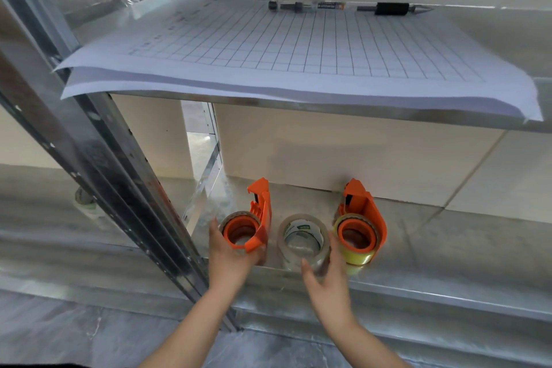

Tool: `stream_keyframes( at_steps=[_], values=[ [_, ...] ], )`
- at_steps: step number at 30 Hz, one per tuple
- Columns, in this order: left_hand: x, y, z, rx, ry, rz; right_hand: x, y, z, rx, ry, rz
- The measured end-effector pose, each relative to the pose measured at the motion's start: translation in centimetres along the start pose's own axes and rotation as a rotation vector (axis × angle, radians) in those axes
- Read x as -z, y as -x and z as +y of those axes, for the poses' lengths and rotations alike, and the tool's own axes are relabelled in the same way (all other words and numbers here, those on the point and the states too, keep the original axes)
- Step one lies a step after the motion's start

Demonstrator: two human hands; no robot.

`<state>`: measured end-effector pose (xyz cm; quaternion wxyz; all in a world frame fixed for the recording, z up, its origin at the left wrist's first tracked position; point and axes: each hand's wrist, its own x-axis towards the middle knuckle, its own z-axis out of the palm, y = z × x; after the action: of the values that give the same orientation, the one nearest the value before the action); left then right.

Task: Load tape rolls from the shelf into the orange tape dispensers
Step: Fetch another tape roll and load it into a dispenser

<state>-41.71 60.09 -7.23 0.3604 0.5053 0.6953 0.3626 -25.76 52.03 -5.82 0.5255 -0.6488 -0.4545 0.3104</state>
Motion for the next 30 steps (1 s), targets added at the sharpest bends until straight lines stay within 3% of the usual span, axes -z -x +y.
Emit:
stream_keyframes(
  at_steps=[7,11,17,20,25,28,30],
  values=[
    [0.4,-0.5,1.1,-0.094,0.000,0.026,0.4,0.1,-0.3,0.003,0.060,-0.025],
    [0.9,0.1,2.5,-0.212,0.078,0.125,0.4,0.1,-1.2,0.083,0.124,-0.002],
    [2.4,1.9,5.1,-0.527,0.032,0.267,-0.3,-0.9,-4.6,0.031,-0.021,-0.146],
    [2.6,2.7,5.3,-0.682,-0.023,0.247,-0.8,-2.1,-6.7,-0.021,-0.168,-0.288],
    [2.4,3.3,4.6,-0.987,-0.145,0.255,-1.5,-3.1,-7.6,-0.040,-0.189,-0.255],
    [3.3,3.3,4.8,-1.049,-0.192,0.122,-1.5,-3.5,-7.6,-0.065,-0.175,-0.261],
    [3.7,4.0,4.7,-0.949,-0.108,0.035,-1.5,-4.0,-7.5,-0.069,-0.139,-0.250]
  ],
)
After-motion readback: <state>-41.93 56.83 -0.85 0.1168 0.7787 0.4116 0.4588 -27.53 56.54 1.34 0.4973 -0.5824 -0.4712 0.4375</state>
